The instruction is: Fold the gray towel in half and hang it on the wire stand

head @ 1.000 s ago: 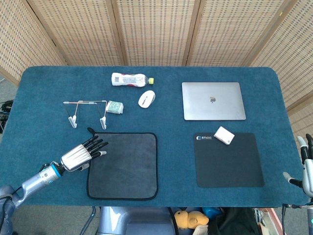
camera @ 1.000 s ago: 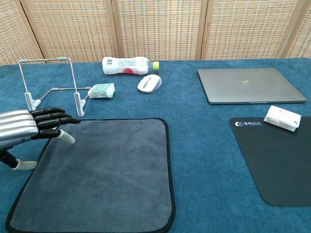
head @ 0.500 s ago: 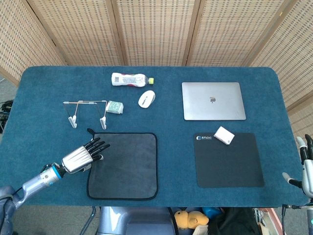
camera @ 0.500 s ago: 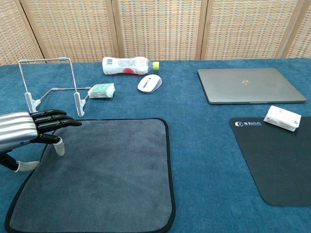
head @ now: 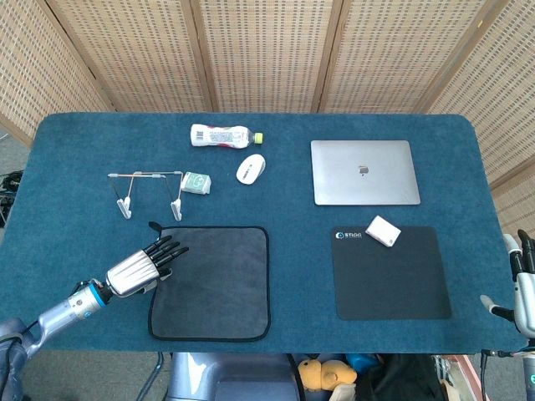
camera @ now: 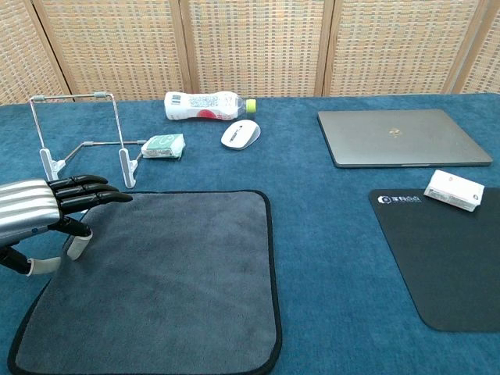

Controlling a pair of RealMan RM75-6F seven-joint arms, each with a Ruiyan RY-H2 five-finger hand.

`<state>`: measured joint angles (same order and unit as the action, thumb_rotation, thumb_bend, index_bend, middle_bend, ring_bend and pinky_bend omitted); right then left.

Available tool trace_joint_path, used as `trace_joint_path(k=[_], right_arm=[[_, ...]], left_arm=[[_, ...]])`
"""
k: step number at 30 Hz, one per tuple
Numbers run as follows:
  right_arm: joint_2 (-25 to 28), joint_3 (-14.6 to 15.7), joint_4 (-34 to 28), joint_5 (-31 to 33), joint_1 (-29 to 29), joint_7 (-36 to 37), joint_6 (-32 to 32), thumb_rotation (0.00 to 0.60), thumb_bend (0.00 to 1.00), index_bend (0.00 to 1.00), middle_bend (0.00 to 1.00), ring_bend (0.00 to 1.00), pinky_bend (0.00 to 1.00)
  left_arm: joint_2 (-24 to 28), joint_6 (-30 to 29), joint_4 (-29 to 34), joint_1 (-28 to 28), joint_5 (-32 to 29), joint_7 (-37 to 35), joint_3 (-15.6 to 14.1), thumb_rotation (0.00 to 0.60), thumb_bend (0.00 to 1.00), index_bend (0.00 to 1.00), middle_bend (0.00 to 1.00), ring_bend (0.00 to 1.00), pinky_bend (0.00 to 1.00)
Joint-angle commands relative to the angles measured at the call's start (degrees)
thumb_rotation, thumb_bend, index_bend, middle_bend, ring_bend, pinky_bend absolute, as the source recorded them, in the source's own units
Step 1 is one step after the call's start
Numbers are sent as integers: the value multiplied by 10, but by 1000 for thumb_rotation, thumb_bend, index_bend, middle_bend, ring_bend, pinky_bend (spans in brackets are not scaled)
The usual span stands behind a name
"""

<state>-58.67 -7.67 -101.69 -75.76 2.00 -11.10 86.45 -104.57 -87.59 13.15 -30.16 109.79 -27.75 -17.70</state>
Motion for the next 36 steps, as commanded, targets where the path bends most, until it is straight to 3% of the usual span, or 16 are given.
trace_joint_path(k=[1,19,28,36], right_arm=[[1,0,0,0,0,1,0,600,0,0,0,0,0],[4,0,-1,0,-1,7,2,600,0,0,0,0,0],[11,-2,-4,11,-2,17,-4,600,0,0,0,0,0],[17,-7,-4,21,-1,31,-10,600,0,0,0,0,0]], left_arm=[[0,-1,1,0,-1,0,0,600,380,666,0,0,0],[4,-22,18,-28,-7,10,8,600,401,684,0,0,0],[15,-22,61,-79,-8,22,20,600,376,675,0,0,0],[15,-2,138,-150,-3,63,41,600,361,665,0,0,0]])
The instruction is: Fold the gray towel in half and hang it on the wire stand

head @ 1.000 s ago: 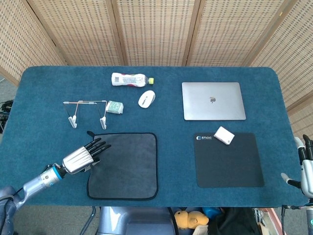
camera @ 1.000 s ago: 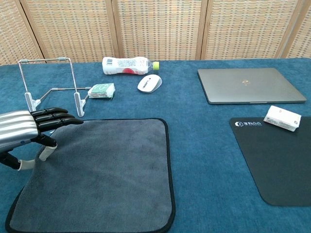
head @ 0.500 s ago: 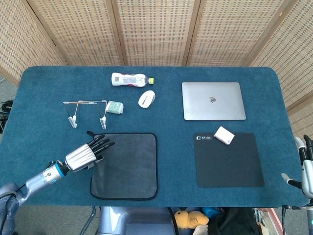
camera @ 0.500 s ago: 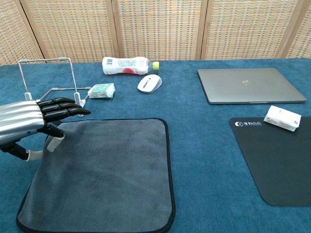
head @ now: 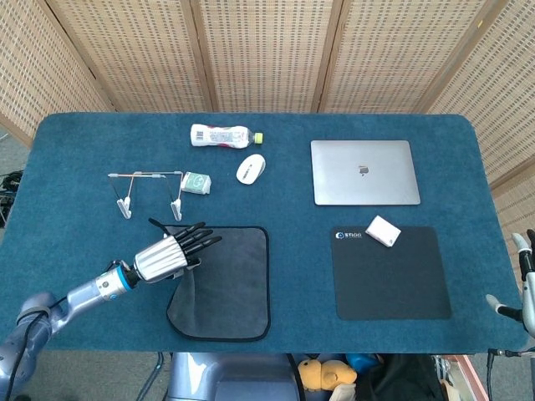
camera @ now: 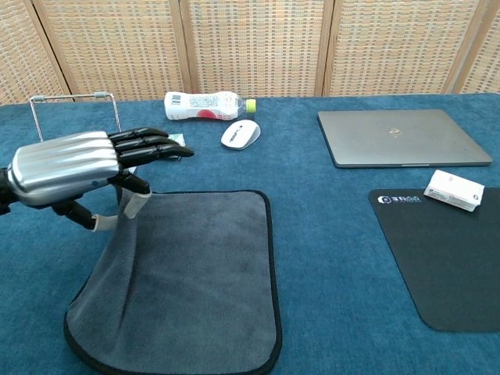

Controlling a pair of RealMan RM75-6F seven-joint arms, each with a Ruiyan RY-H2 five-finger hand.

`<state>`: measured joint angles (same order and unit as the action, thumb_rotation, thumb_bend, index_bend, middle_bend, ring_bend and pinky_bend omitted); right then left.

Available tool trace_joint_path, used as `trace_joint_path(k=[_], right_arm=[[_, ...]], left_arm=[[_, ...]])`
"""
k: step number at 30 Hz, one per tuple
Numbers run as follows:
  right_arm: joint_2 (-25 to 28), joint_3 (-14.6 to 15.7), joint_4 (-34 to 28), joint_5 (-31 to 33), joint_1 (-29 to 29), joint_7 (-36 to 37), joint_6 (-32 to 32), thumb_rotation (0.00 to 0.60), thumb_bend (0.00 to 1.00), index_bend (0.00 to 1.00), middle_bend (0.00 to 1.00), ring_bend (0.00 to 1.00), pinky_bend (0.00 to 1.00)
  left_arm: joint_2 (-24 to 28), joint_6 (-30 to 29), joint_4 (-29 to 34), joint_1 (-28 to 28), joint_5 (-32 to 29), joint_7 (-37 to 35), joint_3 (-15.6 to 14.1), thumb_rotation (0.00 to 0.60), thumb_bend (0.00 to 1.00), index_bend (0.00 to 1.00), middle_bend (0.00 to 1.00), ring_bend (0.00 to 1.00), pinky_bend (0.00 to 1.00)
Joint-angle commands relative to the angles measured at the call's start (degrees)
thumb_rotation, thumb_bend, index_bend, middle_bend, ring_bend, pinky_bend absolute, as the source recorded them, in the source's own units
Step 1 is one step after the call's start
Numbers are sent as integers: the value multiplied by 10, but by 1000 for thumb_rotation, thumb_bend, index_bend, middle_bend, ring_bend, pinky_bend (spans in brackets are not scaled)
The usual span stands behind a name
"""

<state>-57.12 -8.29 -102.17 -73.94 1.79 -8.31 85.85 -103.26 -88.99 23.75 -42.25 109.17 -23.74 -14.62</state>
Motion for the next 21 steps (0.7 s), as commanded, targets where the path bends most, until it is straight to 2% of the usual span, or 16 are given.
trace_joint_path(k=[1,12,21], right_arm=[[2,-1,1,4,1,5,-5,600,0,0,0,0,0],[6,-6,7,20,2,20,-13,600,0,0,0,0,0],[7,-7,11,26,3,24,-17,600,0,0,0,0,0]], left_arm=[[4,16,41,-36,4,28,12,600,356,661,0,0,0],[12,76,112,-92,12,73,21,600,348,657,0,0,0],[-23,130,117,-125,5,86,37,600,347,655,0,0,0]])
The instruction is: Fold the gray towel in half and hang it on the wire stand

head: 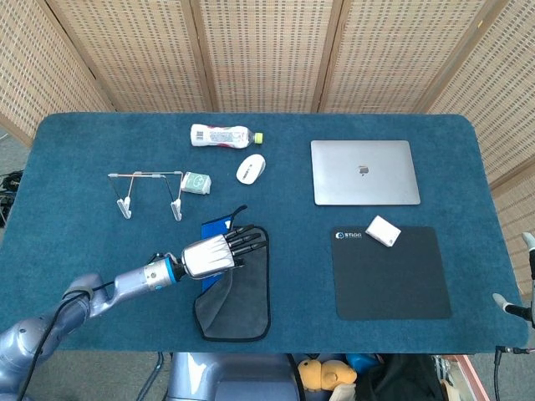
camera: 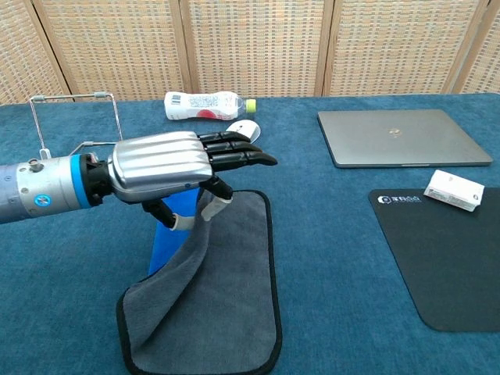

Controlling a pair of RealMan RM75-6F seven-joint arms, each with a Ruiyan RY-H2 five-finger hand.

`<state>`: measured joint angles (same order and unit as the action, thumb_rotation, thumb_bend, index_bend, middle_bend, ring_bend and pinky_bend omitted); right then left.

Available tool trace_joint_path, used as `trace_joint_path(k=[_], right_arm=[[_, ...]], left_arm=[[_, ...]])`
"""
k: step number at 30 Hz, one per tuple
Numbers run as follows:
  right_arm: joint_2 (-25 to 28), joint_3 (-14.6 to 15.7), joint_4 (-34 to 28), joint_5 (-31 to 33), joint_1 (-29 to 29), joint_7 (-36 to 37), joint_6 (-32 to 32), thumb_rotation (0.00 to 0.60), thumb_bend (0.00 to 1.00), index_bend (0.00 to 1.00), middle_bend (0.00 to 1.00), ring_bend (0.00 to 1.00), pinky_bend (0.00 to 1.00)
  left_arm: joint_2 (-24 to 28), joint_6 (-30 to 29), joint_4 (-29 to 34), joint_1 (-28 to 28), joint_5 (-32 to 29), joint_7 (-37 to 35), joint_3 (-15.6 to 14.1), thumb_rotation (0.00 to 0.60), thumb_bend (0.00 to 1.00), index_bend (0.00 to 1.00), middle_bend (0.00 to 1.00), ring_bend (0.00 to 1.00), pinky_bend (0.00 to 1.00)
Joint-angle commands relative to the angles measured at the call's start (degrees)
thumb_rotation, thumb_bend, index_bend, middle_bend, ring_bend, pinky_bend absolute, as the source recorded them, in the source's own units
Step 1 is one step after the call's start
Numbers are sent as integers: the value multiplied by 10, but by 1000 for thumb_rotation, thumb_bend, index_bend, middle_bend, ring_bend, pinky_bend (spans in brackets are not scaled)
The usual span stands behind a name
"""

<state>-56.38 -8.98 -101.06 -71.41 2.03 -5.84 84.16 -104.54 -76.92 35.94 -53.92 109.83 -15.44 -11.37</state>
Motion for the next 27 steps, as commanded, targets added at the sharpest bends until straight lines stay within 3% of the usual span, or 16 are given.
trace_joint_path(k=[1,11,17,22,25,27], right_arm=[[0,0,0,0,0,-1,0,600,0,0,0,0,0],[0,0,-1,0,-1,-1,2,600,0,0,0,0,0],[0,1,-1,-1,-1,0,3,600,0,0,0,0,0],[1,1,-2,0,-1,0,2,600,0,0,0,0,0],[1,1,-1,0,-1,1,2,600,0,0,0,0,0],[1,1,-1,1,-1,1,2,600,0,0,0,0,0]], left_arm=[[-13,10,-8,-10,0,4,4,600,348,655,0,0,0],[-38,20,-29,-20,7,-2,-5,600,342,637,0,0,4],[-46,25,-34,-23,0,-1,0,600,326,553,0,0,4],[-54,31,-38,-31,-1,6,3,600,326,541,0,0,4],[-59,35,-41,-32,-3,10,4,600,326,399,0,0,4],[-62,35,-41,-32,-6,12,6,600,324,242,0,0,4]])
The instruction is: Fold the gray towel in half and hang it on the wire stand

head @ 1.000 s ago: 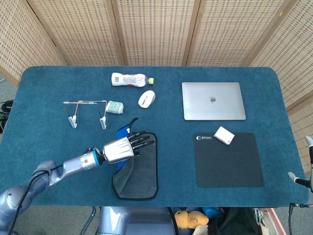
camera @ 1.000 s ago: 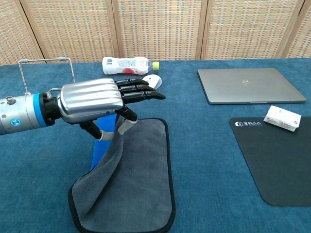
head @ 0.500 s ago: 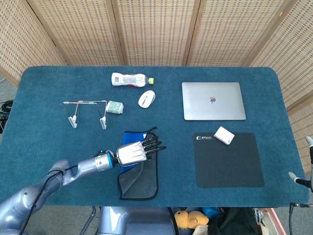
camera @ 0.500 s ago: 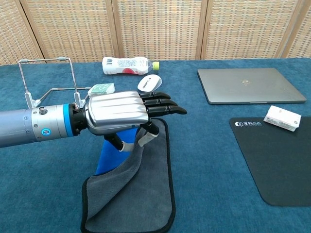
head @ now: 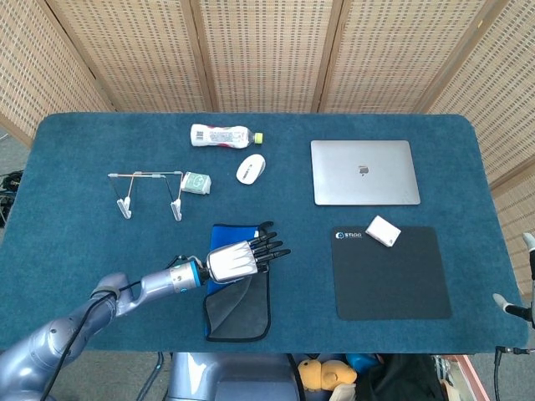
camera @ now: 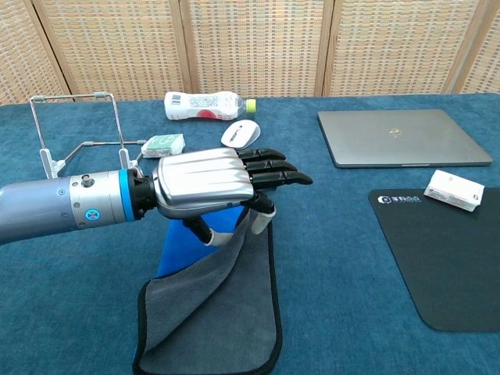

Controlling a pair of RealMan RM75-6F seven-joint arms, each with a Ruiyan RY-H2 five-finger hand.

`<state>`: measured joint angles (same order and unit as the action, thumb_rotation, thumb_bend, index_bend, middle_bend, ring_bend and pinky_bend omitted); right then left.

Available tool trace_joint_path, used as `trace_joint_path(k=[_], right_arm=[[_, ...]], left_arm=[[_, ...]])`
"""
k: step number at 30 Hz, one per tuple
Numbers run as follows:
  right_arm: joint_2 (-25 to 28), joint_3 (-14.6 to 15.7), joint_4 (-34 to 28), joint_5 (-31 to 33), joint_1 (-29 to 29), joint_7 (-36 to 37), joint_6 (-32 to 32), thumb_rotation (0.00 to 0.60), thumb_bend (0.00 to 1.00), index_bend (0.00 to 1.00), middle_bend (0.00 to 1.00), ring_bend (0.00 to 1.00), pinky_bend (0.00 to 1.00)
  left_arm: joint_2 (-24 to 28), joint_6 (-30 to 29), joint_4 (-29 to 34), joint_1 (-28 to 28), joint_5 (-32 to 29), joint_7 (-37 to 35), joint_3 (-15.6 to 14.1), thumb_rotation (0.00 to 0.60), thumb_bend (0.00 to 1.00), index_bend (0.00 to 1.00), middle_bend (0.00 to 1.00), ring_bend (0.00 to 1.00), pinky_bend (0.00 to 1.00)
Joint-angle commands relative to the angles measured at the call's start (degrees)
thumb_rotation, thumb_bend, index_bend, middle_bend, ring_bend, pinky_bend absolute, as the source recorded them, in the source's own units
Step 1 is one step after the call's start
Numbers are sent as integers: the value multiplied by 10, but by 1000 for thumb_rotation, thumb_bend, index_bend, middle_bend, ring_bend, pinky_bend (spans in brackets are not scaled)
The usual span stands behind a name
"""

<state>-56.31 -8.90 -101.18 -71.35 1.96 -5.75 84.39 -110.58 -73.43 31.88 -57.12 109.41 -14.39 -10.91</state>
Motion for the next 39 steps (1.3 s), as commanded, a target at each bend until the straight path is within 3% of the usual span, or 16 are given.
trace_joint_path(k=[1,5,21,28,34,39], right_arm=[[0,0,1,1,0,1,-1,600,0,0,0,0,0],[1,0,1,1,1,2,-2,600,0,0,0,0,0],[-1,4,-3,-6,1,-7,0,600,0,0,0,0,0],[-1,5,-2,-6,2,-7,-2,600,0,0,0,0,0],[-1,6,-3,-8,2,-7,-2,600,0,0,0,0,0],[-1,7,-3,-9,1,-8,-1,600,0,0,0,0,0]], left_arm=[[-4,1,-1,0,-3,4,2,600,322,172,0,0,4],[-8,-1,-2,0,-6,8,6,600,310,1,0,0,3],[-33,31,8,-18,-30,40,29,600,225,0,0,0,10],[4,56,62,-31,-38,64,35,600,58,0,0,0,0],[45,50,107,-23,-48,66,40,600,56,0,0,0,0],[100,14,155,-3,-36,39,20,600,58,0,0,0,0]])
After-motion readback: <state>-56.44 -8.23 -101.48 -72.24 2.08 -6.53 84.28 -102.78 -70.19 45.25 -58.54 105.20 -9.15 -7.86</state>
